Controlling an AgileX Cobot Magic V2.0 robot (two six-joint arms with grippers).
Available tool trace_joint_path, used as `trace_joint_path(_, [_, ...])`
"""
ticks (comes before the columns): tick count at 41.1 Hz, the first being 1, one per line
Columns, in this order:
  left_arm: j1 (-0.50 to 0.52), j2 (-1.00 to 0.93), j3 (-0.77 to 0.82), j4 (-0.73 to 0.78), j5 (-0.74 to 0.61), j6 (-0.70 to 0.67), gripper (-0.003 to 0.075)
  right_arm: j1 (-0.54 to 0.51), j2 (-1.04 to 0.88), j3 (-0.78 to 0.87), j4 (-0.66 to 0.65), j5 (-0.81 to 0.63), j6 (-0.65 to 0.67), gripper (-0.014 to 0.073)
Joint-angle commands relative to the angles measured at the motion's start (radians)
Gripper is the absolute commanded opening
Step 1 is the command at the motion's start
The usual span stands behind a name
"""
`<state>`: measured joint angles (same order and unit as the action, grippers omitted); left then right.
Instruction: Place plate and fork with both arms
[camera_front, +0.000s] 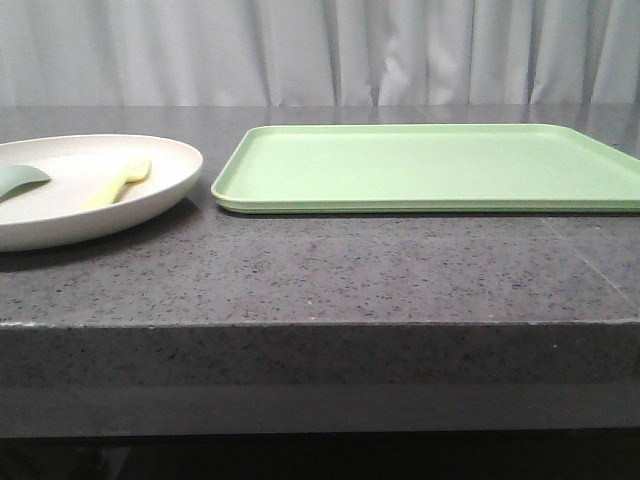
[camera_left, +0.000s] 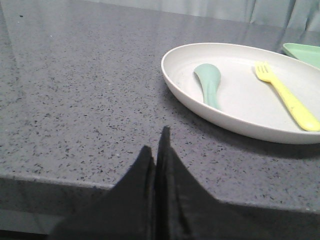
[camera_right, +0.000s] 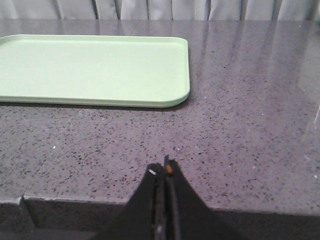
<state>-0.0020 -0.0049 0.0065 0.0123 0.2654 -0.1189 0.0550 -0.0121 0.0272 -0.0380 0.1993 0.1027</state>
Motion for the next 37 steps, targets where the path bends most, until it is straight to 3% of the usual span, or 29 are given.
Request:
trace_joint_path(1, [0.001,-0.021,0.002,-0.006,-0.080,-0.009,-0.0018,-0.001,-0.017,-0.004,-0.004,-0.075,-0.007,-0.0111])
trace_joint_path(16, [0.001,-0.021,0.002,0.001,-0.082,-0.009,-0.0018,-0.001,-0.017,-0.004,-0.004,-0.075,-0.007,-0.0111])
trace_joint_path(27, [0.001,-0.021,0.002,0.004,-0.208,-0.009,-0.0018,-0.001,-0.017,-0.004,-0.004,-0.075,-0.007,-0.0111])
trace_joint_path(37, [0.001,-0.021,0.002,0.004,-0.211,-0.009,-0.0018,-0.001,-0.017,-0.004,-0.004,-0.075,-0.007,-0.0111])
